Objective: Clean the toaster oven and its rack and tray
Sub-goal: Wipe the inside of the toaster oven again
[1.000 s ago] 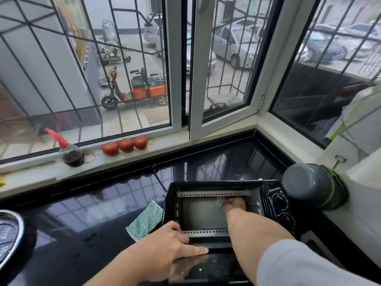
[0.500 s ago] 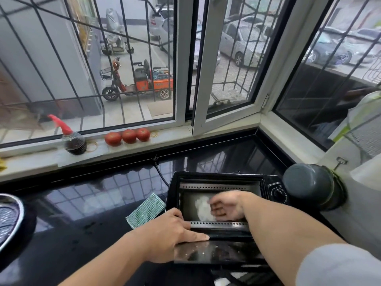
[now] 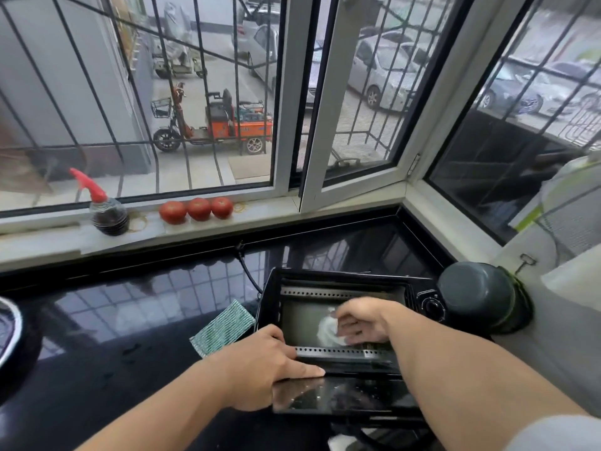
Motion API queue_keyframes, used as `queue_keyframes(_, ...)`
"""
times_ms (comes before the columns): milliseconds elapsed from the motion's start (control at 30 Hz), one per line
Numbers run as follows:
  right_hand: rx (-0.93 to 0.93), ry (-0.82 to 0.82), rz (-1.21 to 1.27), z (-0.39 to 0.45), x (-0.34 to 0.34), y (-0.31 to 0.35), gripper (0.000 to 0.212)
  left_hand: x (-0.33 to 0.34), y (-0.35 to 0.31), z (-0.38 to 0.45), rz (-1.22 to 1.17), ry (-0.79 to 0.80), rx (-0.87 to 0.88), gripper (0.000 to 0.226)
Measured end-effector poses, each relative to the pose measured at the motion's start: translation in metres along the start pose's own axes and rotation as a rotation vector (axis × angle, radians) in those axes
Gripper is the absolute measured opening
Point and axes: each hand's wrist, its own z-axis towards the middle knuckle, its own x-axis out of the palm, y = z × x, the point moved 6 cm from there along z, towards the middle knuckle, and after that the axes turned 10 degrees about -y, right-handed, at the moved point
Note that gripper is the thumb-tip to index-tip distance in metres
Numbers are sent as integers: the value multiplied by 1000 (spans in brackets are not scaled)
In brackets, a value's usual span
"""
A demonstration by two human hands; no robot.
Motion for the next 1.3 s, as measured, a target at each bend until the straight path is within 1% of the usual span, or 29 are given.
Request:
queue_keyframes(67,79,-74,160,4,-2,-7,20,0,0,0,17,-34,9,47)
queue_keyframes(167,237,-109,470,9,2,-27,26,-4,-2,0,-15,-34,3,45)
queue_keyframes(233,276,-157,659,19,6,-31,30,-4,-3,-1,-9,-40,7,44)
queue_keyframes(300,295,-260,798,27,8,-32,25,-2,-5,-1,35,-36,28,43)
queue_keyframes(333,300,-295,906,25,11,-27,21,-1,-4,-1,43,-31,25,44)
queue_keyframes(400,359,-300,1251,27,20,-27,25,0,-4,-1,34,-9,12,46)
queue_keyframes(433,345,-335,1362,23,21,-25,29,-1,-4,-1,30,-4,12,49)
queue_keyframes(467,296,-308,1451,26,21,-22,31,-2,-5,-1,31,-6,16,52)
queue_keyframes(500,267,-276,1591,26,25,-18,36,-2,-6,-2,35,-8,25,55)
queue_keyframes(533,257,-326,1649,31,25,-21,42,-1,-6,-3,29,-6,26,58)
queue_keyframes(567,231,-295,1711,35,23,-19,45,-2,-8,-2,26,-6,25,63)
queue_keyframes(600,226,-287,1758,36,24,-14,39,-2,-7,-1,28,-1,19,62)
queue_keyframes(633,215,-243,1871,40,26,-10,28,-3,-6,0,17,11,5,56)
queue_keyframes(667,219,-262,1861,46,28,-9,22,-2,-5,0,1,34,-8,48)
queue_keyframes(700,202,-249,1889,53,29,-11,22,-1,-4,-1,-5,49,-17,47)
queue_keyframes(733,208,-204,1831,58,32,-9,23,0,-4,-1,8,60,-21,50)
queue_keyframes(767,200,-114,1793,59,37,-7,24,0,-7,-2,30,74,-13,54)
queue_keyframes(800,179,-36,1699,56,45,-3,24,0,-8,-2,41,83,-10,56)
queue_keyframes(867,143,185,1548,37,66,13,15,-1,-11,-1,31,98,-9,57)
queue_keyframes(900,141,259,1531,29,76,21,10,-1,-10,0,26,105,-10,57)
queue_keyframes(933,150,288,1510,22,84,26,13,0,-10,0,30,98,-5,55)
queue_keyframes(967,160,270,1531,23,87,27,17,1,-10,-1,37,88,1,51)
queue_keyframes(1000,162,180,1550,28,83,22,22,3,-10,-3,39,88,5,49)
queue_keyframes(1067,174,23,1738,45,62,6,33,6,-10,-4,37,90,25,53)
queue_keyframes(1133,181,-62,1867,54,37,-7,33,8,-9,-4,40,82,43,52)
queue_keyframes(1200,138,-105,1953,53,24,-9,29,8,-7,-2,58,63,59,50)
queue_keyframes(1300,116,-82,1948,53,31,-3,27,9,-8,-1,22,64,65,47)
